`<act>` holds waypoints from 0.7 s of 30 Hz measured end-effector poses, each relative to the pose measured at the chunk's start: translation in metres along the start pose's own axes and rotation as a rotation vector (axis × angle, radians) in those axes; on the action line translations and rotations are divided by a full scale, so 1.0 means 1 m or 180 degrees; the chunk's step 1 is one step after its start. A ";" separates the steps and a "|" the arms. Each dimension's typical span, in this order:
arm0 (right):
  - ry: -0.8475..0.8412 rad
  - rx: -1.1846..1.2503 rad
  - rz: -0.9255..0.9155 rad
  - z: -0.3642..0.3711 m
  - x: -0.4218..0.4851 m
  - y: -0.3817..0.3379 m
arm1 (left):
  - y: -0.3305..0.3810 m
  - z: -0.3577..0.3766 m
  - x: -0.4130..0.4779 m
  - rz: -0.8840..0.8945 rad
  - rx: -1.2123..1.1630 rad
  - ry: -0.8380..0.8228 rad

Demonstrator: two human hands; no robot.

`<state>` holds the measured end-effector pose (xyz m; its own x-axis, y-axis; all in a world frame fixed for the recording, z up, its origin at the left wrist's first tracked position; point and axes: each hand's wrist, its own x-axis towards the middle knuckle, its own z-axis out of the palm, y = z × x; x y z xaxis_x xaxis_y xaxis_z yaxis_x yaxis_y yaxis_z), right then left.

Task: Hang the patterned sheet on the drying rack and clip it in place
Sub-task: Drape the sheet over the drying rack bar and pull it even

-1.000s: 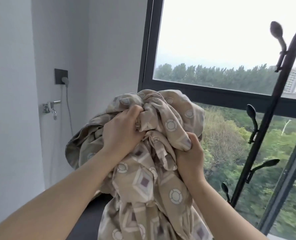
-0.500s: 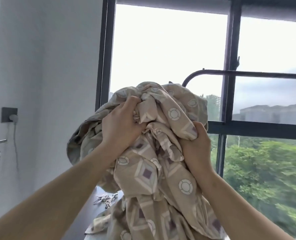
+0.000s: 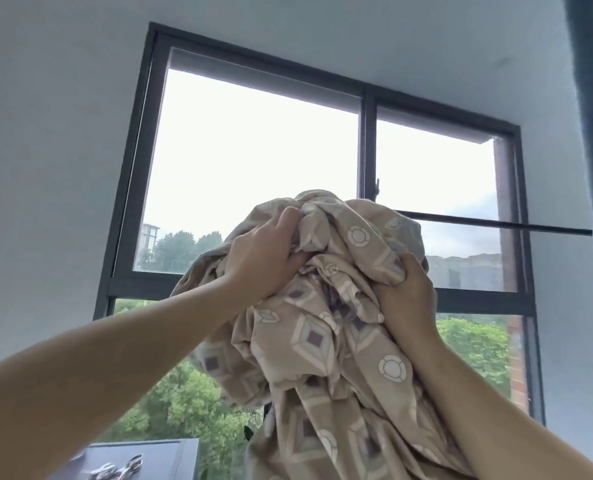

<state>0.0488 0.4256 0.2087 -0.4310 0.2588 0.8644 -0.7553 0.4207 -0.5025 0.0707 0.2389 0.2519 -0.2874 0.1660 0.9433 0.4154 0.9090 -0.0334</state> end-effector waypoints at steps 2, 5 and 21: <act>-0.0054 -0.0183 0.0022 -0.006 0.006 0.006 | 0.002 0.011 0.004 -0.0047 -0.0095 -0.0113; -0.0125 -0.0422 0.0068 -0.010 0.012 0.013 | 0.004 0.028 0.003 -0.0236 -0.0232 -0.0232; -0.0242 -0.0883 -0.0533 0.003 0.046 0.031 | -0.002 0.097 0.001 -0.1669 -0.1769 0.0102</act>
<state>0.0036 0.4479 0.2329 -0.3557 0.1050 0.9287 -0.6600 0.6753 -0.3291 -0.0134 0.2746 0.2208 -0.5451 -0.2530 0.7993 0.6071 0.5385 0.5844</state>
